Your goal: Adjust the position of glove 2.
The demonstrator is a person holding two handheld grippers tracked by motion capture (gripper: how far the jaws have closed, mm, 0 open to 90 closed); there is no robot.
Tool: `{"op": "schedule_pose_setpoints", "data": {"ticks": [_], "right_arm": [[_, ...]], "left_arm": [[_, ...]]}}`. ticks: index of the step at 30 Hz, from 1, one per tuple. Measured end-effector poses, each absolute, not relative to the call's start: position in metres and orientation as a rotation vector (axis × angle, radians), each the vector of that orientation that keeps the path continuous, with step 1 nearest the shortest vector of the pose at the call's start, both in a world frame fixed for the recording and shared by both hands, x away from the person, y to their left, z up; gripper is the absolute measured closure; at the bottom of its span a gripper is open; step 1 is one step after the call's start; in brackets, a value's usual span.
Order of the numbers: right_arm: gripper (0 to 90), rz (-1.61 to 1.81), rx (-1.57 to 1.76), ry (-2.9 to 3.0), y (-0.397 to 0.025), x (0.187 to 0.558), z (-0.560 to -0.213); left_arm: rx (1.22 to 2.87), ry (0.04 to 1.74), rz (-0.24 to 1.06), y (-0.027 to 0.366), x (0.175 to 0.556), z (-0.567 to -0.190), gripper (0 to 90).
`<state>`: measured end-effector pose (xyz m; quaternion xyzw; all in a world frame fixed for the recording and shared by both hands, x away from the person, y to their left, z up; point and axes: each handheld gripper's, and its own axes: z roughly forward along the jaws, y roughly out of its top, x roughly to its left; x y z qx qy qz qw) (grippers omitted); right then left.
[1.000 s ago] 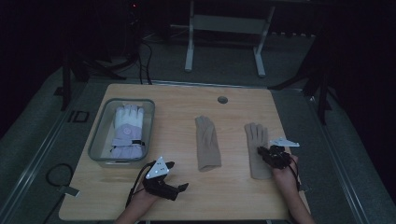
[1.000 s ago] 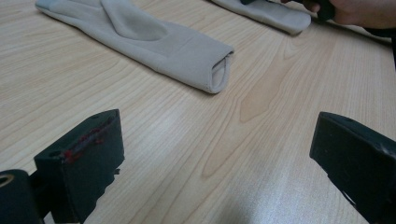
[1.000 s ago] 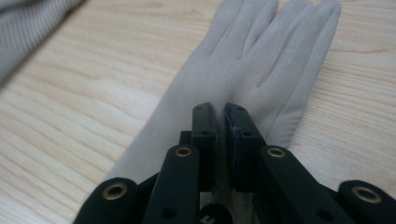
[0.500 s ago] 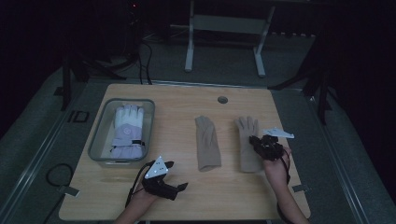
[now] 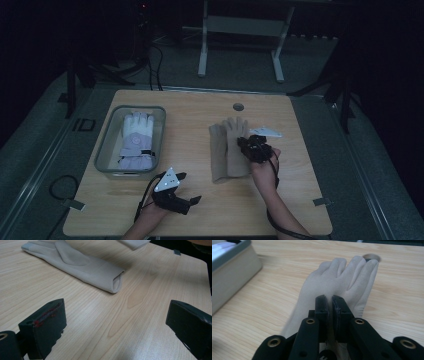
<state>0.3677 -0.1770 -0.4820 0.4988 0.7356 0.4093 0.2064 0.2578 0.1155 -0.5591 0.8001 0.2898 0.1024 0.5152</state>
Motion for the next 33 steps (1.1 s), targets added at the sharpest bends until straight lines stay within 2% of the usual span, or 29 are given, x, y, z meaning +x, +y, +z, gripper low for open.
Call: {"op": "schedule_pose_setpoints", "data": {"ticks": [8, 16, 33], "right_arm": [[83.3, 1.152, 1.353, 2.083, -0.139, 0.371, -0.484], [83.1, 1.099, 1.372, 2.13, -0.125, 0.376, -0.512], [79.8, 1.047, 1.401, 2.155, -0.135, 0.386, -0.549]], "left_arm": [[1.922, 0.693, 0.244, 0.116, 0.257, -0.559, 3.0], [1.922, 0.687, 0.248, 0.117, 0.257, -0.559, 3.1], [1.926, 0.687, 0.24, 0.116, 0.257, -0.559, 3.2]]}}
